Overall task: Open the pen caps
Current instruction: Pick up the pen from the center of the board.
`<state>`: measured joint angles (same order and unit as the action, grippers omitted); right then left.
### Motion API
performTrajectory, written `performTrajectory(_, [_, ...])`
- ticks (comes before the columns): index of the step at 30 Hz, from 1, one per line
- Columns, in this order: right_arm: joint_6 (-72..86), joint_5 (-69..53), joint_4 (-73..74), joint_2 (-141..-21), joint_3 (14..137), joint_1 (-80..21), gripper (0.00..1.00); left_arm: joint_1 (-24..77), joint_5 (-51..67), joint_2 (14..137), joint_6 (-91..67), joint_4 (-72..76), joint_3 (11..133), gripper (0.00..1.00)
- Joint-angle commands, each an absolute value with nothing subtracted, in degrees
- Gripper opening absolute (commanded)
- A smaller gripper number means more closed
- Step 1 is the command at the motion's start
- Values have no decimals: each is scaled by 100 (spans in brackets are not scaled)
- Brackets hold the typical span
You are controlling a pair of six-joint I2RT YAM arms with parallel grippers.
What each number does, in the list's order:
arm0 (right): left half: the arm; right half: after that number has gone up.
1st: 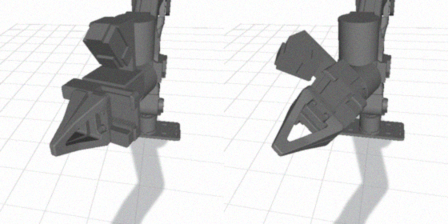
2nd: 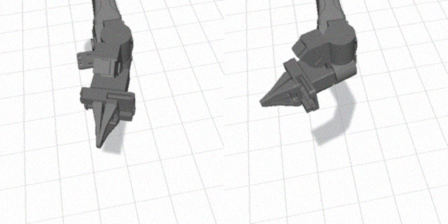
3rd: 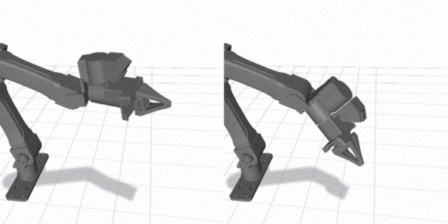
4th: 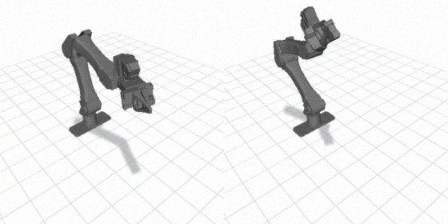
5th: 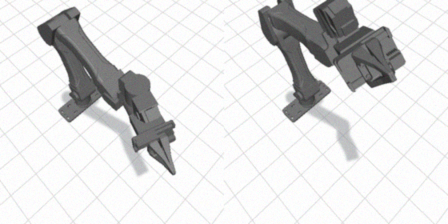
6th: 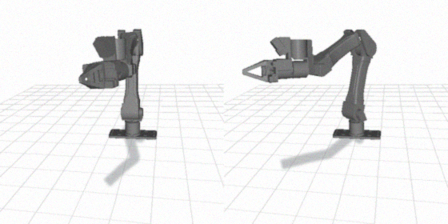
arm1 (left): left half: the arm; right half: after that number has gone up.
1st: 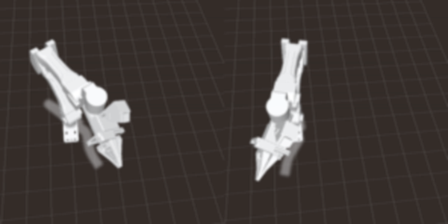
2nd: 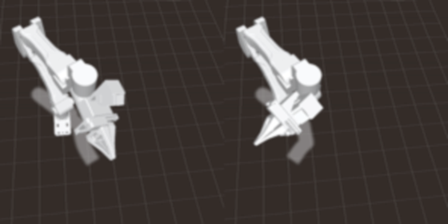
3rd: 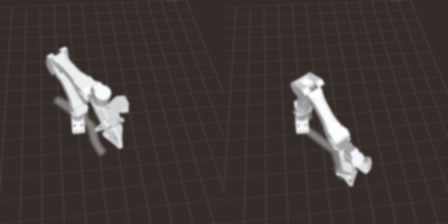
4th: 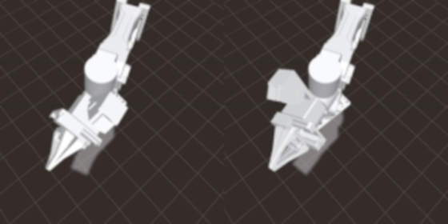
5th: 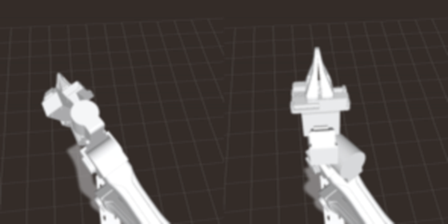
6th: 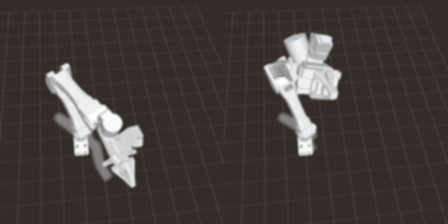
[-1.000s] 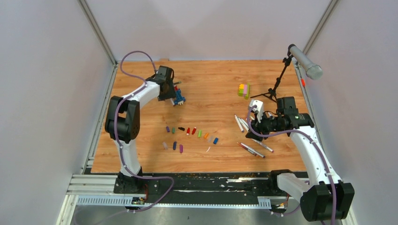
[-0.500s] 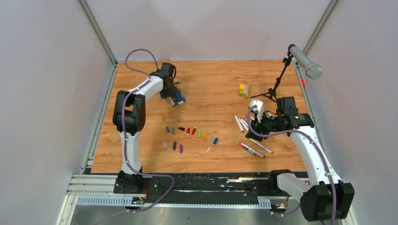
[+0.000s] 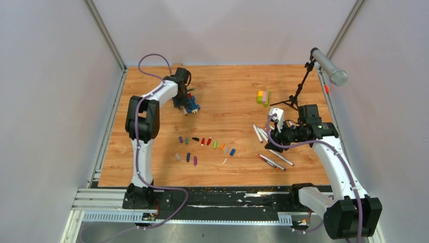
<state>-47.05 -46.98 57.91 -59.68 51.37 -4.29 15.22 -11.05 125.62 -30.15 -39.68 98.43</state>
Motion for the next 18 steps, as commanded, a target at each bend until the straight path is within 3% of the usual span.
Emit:
performTrajectory(1, [-4839, -4764, 5612, -5854, 5124, -391, 36, 1468, -1225, 12638, -2849, -4198, 10096, 40])
performTrajectory(7, [-4835, -4764, 5607, -5858, 5124, -396, 36, 1468, -1304, 12687, -2739, -4306, 10127, 40])
performTrajectory(18, [-4835, -4757, 5607, -5862, 5124, -395, 36, 1435, -1283, 12781, -2595, -4391, 10178, 30])
